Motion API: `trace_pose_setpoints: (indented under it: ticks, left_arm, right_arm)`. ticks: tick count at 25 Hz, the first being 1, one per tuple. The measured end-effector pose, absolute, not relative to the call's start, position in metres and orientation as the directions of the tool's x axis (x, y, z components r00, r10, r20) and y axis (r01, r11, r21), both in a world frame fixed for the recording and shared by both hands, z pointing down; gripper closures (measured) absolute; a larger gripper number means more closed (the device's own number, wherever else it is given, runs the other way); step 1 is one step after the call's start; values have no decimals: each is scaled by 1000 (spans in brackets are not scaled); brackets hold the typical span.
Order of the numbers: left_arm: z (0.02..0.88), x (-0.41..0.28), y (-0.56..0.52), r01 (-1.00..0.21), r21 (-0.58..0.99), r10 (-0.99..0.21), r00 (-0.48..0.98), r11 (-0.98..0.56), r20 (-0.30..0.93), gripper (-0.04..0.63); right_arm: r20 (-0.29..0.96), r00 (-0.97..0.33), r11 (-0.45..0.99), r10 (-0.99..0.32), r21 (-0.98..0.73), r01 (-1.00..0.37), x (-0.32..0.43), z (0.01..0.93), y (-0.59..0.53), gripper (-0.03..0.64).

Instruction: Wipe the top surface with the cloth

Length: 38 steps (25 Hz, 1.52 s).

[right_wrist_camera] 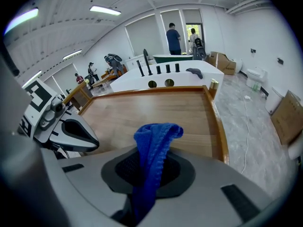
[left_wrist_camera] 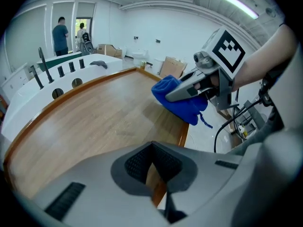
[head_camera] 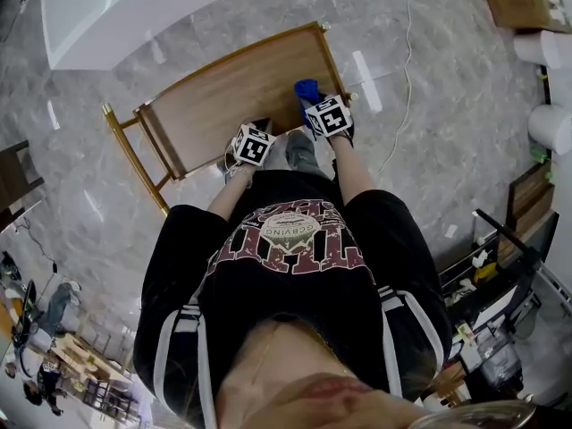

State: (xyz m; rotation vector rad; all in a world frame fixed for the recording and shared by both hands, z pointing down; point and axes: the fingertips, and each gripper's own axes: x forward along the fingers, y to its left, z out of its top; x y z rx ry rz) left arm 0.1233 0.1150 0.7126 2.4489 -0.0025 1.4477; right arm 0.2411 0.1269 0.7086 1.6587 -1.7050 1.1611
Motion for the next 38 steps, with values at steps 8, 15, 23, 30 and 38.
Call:
trace_pose_setpoints:
  ticks: [8,15,23,30,38]
  left_arm:
    - [697,119,101,-217,290,119,573,-932,811,549]
    - [682,110,85,-274,291,69,609,-917,790,549]
    - [657,93,53,-363,277,-32,654,-890,755,548]
    - [619,74,18,-433,270,-134,702,-860,699,548]
    - [567,68,-10,-464,255,-227,755,-848,615,548]
  right_arm:
    - [798,-193,-14,-571,-244,-970,203,698,104,561]
    - [763,-221,20,-608,-263,-964,176,683,86,561]
    - [678,-276,97,-681,-290,-952,141,649,51,561]
    - [583,-288,128,-760,-300,-945,120,607,21,561]
    - [446,-261,129,-856,-304,-944,115,549,-13,561]
